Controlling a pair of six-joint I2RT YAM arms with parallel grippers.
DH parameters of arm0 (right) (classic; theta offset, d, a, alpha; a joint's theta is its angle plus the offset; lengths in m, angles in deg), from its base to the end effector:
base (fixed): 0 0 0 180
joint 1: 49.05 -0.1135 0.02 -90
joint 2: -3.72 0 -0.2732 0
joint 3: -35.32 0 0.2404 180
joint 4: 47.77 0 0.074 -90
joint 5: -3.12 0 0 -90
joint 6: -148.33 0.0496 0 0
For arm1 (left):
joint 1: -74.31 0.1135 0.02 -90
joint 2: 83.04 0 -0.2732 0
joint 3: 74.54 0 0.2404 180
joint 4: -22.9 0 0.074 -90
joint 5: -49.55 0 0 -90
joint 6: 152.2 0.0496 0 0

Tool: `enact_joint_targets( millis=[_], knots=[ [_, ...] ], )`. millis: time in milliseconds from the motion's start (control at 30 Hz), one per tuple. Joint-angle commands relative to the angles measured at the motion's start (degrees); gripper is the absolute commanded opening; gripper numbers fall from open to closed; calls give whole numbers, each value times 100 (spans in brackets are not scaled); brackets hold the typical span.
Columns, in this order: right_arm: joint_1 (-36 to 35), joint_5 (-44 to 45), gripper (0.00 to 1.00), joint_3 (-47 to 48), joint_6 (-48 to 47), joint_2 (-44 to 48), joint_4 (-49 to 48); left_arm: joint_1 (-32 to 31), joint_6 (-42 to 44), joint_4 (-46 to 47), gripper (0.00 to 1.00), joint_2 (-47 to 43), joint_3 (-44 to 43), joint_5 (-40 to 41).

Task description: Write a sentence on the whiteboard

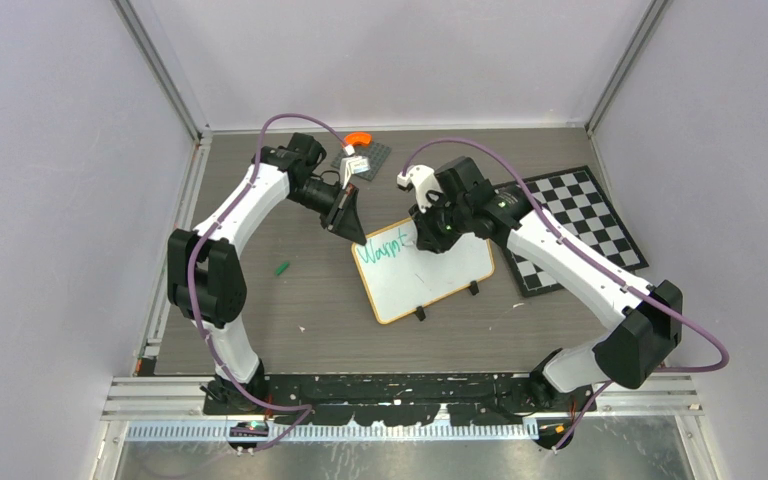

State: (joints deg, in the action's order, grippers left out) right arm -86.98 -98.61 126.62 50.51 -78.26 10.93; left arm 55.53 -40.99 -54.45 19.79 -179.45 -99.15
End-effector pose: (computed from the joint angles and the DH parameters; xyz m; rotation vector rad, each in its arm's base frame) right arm 0.2296 0.1917 0.3299 -1.0449 2.2356 0.4817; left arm 0.3142 -0.1516 0.2921 1.0351 2.3083 -1.4116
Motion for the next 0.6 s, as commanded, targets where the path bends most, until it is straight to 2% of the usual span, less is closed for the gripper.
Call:
enact_joint_targets(
  millis=[0, 300, 567],
  knots=[
    [-8, 150, 0, -32, -97, 243, -177, -90, 7, -109, 0, -192, 10, -265],
    [-10, 314, 0, 578, -223, 210, 36, -90, 4, -118, 0, -253, 32, -244],
    [2, 490, 0, 710, -280, 119, 18, -90, 6, -110, 0, -249, 28, -246]
  ],
)
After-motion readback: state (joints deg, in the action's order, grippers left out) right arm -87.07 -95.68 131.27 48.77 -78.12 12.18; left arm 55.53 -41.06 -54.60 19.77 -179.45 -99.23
